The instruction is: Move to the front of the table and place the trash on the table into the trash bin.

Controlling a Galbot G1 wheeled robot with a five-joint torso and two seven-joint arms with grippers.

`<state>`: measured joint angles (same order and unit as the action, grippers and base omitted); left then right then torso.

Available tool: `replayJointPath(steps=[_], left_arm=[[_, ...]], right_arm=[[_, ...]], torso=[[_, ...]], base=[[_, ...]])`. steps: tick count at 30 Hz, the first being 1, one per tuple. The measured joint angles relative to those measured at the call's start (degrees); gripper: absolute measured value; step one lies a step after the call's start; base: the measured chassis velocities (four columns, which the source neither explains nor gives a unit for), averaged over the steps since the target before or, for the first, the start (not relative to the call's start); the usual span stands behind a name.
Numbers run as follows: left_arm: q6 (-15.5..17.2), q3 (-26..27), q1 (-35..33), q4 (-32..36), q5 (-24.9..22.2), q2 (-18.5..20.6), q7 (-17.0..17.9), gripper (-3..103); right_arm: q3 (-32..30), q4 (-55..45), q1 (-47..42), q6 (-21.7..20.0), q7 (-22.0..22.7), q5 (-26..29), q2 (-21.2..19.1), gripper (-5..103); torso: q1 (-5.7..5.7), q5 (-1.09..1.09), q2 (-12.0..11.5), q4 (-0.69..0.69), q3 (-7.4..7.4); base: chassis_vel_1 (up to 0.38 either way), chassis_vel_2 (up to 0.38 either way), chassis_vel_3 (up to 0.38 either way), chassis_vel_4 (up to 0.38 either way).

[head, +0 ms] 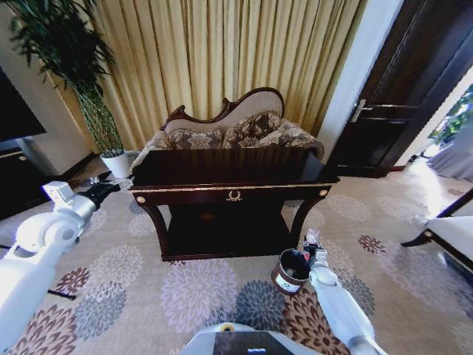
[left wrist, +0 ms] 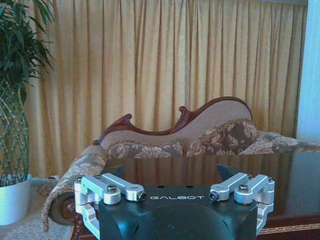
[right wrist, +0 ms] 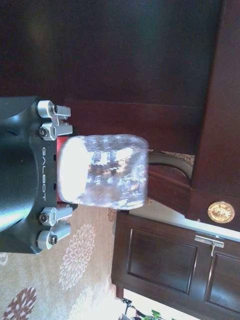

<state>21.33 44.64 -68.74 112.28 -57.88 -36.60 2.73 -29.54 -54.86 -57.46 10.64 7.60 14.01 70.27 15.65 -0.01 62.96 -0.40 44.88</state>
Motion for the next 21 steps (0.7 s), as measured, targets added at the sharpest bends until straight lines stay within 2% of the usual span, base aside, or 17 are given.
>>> replayJointPath(steps=[3,4,6,7,9,11,12,15,19,20,21], left_arm=[[-0.2,-0.2,0.2,0.1,0.0,-0.3,0.0,100],[-0.2,-0.2,0.2,0.1,0.0,-0.3,0.0,100],[-0.5,-0.2,0.3,0.1,0.0,-0.4,0.0,100],[-0.5,-0.2,0.3,0.1,0.0,-0.4,0.0,100],[-0.7,-0.1,0.3,0.0,-0.1,-0.4,0.0,100],[-0.7,0.0,0.3,0.1,-0.2,-0.4,0.0,100],[-0.7,0.3,0.1,0.2,-0.3,-0.4,0.0,100],[-0.8,0.7,-0.3,0.5,-0.4,-0.4,0.0,100],[-0.8,1.4,-0.9,1.6,-0.4,-0.8,0.1,100],[-0.8,1.4,-0.9,1.6,-0.4,-0.8,0.1,100],[-0.8,1.6,-1.1,2.0,-0.4,-1.0,0.1,100]], right_arm=[[0.1,0.0,0.4,0.1,0.6,-0.4,0.6,68],[0.1,0.0,0.4,0.1,0.6,-0.4,0.6,68],[0.1,-0.2,0.5,0.2,0.8,-0.6,0.9,80],[0.1,-0.2,0.5,0.2,0.8,-0.6,0.9,80],[0.0,-0.8,0.6,0.4,1.1,-0.7,0.9,90],[0.0,-1.4,0.6,0.4,1.3,-0.7,0.9,90],[-0.1,-3.2,0.3,0.4,1.7,-0.5,0.6,98],[0.0,-8.1,-0.9,-0.8,1.9,0.5,-0.3,100],[1.2,-24.9,-5.7,-6.7,1.1,5.4,-3.3,100],[1.2,-24.9,-5.7,-6.7,1.1,5.4,-3.3,100],[1.6,-29.9,-7.0,-8.2,1.0,6.6,-4.1,100]], torso=[[0.00,0.00,0.0,0.00,0.00],[0.00,0.00,0.0,0.00,0.00],[0.00,0.00,0.0,0.00,0.00],[0.00,0.00,0.0,0.00,0.00],[0.00,0.01,0.0,0.00,0.00],[0.00,0.02,0.0,-0.01,0.00],[0.00,0.02,0.0,-0.01,0.00],[0.00,0.01,0.0,0.00,0.01],[0.00,0.00,0.0,-0.01,0.00],[0.00,0.00,0.0,-0.01,0.00],[0.00,0.01,0.0,-0.01,0.00]], base=[[0.000,0.000,0.000,0.000],[0.000,0.000,0.000,0.000],[0.000,0.000,0.000,0.000],[0.000,0.000,0.000,0.000],[0.000,0.000,0.000,0.000],[0.000,0.000,0.000,0.000],[0.000,0.000,0.000,0.000],[0.000,0.000,0.000,0.000],[0.000,0.000,0.000,0.000],[0.000,0.000,0.000,0.000],[0.000,0.000,0.000,0.000]])
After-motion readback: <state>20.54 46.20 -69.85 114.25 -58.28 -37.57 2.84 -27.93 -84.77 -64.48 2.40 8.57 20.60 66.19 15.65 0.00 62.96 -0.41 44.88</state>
